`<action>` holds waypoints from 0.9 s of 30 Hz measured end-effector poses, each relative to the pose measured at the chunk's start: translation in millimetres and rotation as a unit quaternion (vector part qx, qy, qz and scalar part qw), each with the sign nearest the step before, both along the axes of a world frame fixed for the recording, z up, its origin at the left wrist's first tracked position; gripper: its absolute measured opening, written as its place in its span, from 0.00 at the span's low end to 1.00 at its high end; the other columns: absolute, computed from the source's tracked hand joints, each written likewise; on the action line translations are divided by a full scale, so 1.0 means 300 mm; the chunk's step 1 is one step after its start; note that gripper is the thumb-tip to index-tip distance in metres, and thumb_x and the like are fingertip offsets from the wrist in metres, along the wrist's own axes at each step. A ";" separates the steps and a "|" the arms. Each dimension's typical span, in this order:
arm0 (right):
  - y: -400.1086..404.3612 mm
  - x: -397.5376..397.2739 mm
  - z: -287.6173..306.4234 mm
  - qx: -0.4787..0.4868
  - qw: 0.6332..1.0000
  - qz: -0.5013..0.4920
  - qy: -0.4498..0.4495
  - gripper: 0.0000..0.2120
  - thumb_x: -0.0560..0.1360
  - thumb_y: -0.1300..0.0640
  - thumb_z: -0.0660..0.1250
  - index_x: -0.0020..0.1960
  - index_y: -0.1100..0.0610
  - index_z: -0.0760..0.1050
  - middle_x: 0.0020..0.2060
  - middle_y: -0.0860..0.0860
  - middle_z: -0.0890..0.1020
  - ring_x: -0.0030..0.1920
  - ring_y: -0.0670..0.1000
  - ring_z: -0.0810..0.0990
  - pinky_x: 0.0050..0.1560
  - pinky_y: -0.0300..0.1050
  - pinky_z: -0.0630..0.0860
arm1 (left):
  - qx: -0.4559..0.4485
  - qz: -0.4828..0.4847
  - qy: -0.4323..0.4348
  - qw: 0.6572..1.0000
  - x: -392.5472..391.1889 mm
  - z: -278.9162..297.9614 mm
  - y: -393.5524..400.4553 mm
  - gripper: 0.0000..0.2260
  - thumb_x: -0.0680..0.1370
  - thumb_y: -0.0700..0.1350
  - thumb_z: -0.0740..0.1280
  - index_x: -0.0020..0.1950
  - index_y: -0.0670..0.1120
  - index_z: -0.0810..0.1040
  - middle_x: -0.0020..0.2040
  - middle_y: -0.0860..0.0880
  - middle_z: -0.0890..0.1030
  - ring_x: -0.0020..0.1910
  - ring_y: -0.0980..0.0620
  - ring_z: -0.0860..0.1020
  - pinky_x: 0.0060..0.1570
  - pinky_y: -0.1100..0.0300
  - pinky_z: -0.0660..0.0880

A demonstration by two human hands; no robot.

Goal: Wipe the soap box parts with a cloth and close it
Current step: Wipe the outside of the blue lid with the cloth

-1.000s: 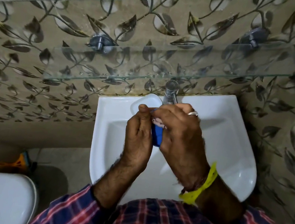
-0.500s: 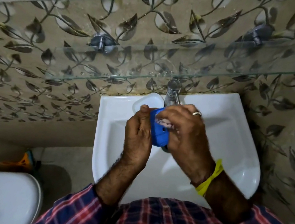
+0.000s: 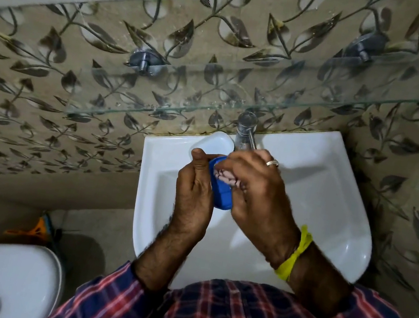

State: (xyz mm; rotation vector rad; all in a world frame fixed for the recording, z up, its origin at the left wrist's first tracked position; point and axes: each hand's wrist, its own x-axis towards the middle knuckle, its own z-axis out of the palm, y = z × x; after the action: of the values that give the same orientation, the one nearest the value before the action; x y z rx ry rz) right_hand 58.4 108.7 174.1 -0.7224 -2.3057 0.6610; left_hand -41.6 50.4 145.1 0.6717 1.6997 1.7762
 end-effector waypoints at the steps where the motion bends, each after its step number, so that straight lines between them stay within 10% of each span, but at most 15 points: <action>1: -0.011 0.003 -0.003 0.011 1.000 0.020 -0.003 0.18 0.65 0.75 0.63 0.51 0.64 0.82 0.50 0.57 0.83 0.52 0.59 0.77 0.56 0.51 0.75 | 0.002 0.002 -0.002 1.000 -0.004 0.000 -0.002 0.29 0.79 0.65 0.51 0.47 0.47 0.85 0.39 0.51 0.87 0.40 0.54 0.86 0.40 0.66 0.78; 27: 0.103 0.073 -0.079 -0.062 0.991 -0.123 -0.002 0.12 0.68 0.72 0.65 0.45 0.61 0.82 0.43 0.54 0.83 0.46 0.59 0.78 0.51 0.57 0.76 | -0.006 0.015 -0.058 0.998 0.001 0.023 0.009 0.20 0.82 0.59 0.59 0.42 0.55 0.88 0.38 0.52 0.87 0.39 0.56 0.86 0.35 0.64 0.79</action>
State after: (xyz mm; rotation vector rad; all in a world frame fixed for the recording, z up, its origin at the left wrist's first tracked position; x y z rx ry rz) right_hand 80.3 139.7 150.5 -1.0458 -2.1459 0.6912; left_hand -41.3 53.2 152.1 0.5301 1.6489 1.7891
